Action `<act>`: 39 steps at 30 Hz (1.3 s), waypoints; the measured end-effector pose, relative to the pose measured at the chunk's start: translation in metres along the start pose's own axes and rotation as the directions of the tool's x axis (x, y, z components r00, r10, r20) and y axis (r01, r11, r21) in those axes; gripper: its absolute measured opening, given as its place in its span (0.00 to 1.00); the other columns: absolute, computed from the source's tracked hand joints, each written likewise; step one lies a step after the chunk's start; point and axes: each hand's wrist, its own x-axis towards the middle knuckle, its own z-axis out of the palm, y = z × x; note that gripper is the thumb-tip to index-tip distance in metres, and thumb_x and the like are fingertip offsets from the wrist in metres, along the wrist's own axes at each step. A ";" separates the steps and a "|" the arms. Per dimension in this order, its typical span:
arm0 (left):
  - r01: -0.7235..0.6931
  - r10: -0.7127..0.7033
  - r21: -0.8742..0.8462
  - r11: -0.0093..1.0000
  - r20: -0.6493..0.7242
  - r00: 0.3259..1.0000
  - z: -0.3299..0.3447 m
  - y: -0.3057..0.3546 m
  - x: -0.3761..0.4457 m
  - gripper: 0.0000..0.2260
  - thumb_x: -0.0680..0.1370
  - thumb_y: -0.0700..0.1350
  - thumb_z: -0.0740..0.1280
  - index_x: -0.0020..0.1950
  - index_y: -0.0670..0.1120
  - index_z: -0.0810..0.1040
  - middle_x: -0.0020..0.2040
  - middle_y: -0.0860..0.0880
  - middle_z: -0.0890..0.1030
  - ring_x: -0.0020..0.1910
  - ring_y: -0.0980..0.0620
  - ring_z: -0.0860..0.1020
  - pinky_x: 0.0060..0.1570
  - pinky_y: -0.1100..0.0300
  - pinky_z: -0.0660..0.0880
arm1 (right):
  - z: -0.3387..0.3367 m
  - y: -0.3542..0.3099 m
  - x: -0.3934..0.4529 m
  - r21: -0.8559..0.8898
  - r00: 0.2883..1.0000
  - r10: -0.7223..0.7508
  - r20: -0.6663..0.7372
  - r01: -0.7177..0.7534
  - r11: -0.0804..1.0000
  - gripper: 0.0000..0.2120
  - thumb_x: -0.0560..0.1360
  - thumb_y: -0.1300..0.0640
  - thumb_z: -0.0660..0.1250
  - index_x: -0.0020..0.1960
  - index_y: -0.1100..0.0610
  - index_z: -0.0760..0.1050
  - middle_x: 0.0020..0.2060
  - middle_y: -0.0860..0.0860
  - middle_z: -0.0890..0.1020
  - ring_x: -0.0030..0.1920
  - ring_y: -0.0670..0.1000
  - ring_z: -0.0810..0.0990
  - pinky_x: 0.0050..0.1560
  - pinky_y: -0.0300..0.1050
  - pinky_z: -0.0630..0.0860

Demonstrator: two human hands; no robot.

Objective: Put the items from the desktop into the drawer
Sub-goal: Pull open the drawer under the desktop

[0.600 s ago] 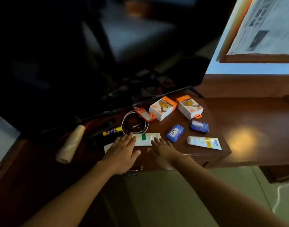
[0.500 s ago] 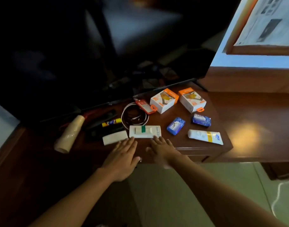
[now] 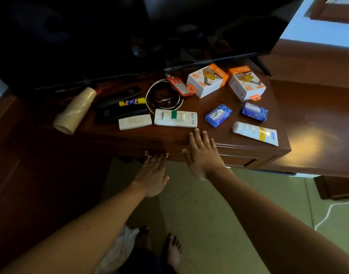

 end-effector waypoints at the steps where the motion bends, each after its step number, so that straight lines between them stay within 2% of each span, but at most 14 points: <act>1: -0.002 0.002 0.008 1.000 -0.006 1.000 0.004 0.000 0.002 0.33 0.84 0.60 0.46 0.81 0.41 0.41 0.82 0.40 0.42 0.81 0.43 0.42 0.74 0.51 0.35 | 0.000 0.001 0.000 0.004 1.000 -0.009 -0.008 0.009 1.000 0.32 0.84 0.41 0.43 0.81 0.56 0.40 0.80 0.54 0.38 0.79 0.57 0.35 0.78 0.56 0.39; 6: 0.005 -0.005 0.001 1.000 -0.078 0.997 0.015 0.000 0.010 0.35 0.83 0.59 0.51 0.81 0.40 0.43 0.82 0.39 0.47 0.81 0.42 0.46 0.78 0.45 0.40 | 0.001 0.007 0.000 0.029 0.999 -0.030 -0.018 0.030 0.999 0.32 0.84 0.41 0.43 0.81 0.55 0.40 0.80 0.53 0.38 0.79 0.56 0.35 0.78 0.55 0.38; 12: 0.043 -0.049 -0.060 0.997 -0.104 0.993 0.012 0.002 0.018 0.36 0.81 0.57 0.59 0.81 0.40 0.49 0.81 0.38 0.54 0.80 0.41 0.54 0.79 0.45 0.47 | 0.002 0.007 0.000 0.057 1.000 -0.027 -0.008 0.028 0.998 0.32 0.84 0.41 0.43 0.81 0.54 0.39 0.80 0.52 0.37 0.78 0.55 0.33 0.77 0.54 0.36; 17: 0.092 -0.099 -0.068 0.993 -0.111 0.989 0.003 0.006 0.026 0.35 0.76 0.59 0.65 0.78 0.42 0.60 0.74 0.41 0.66 0.75 0.42 0.62 0.78 0.47 0.50 | 0.000 0.007 0.000 0.090 1.000 -0.029 -0.003 0.029 0.996 0.31 0.84 0.41 0.44 0.81 0.53 0.40 0.80 0.52 0.38 0.78 0.54 0.33 0.76 0.53 0.35; 22: 0.085 -0.088 -0.047 0.995 -0.070 0.994 0.004 0.000 0.029 0.38 0.75 0.66 0.61 0.77 0.44 0.63 0.73 0.41 0.67 0.74 0.41 0.63 0.77 0.46 0.51 | 0.001 0.009 0.000 0.099 1.000 -0.028 -0.002 0.029 0.995 0.31 0.84 0.41 0.44 0.81 0.53 0.40 0.80 0.51 0.38 0.78 0.54 0.33 0.76 0.53 0.35; 28: 0.078 -0.080 -0.060 0.995 -0.022 0.997 0.001 0.001 0.017 0.44 0.76 0.74 0.50 0.81 0.44 0.56 0.79 0.41 0.60 0.79 0.41 0.57 0.78 0.47 0.48 | 0.000 0.009 0.001 0.092 1.000 -0.025 0.009 0.024 0.995 0.31 0.84 0.41 0.44 0.81 0.53 0.40 0.80 0.52 0.37 0.78 0.54 0.33 0.77 0.55 0.36; 34: 0.092 -0.089 -0.062 0.994 0.052 0.995 0.001 0.008 0.000 0.45 0.76 0.75 0.46 0.82 0.44 0.49 0.81 0.40 0.55 0.80 0.41 0.53 0.78 0.47 0.46 | 0.002 0.007 0.001 0.077 1.000 -0.017 0.001 0.017 0.997 0.32 0.84 0.41 0.45 0.81 0.54 0.39 0.80 0.52 0.38 0.79 0.55 0.34 0.78 0.56 0.37; 39: 0.090 -0.085 -0.097 0.991 0.050 0.995 0.013 0.011 -0.018 0.46 0.75 0.75 0.44 0.82 0.43 0.49 0.81 0.41 0.55 0.80 0.42 0.52 0.78 0.47 0.44 | 0.004 0.006 0.001 0.074 1.000 -0.013 -0.006 0.013 0.997 0.32 0.84 0.42 0.45 0.81 0.54 0.40 0.80 0.52 0.38 0.79 0.55 0.34 0.78 0.56 0.37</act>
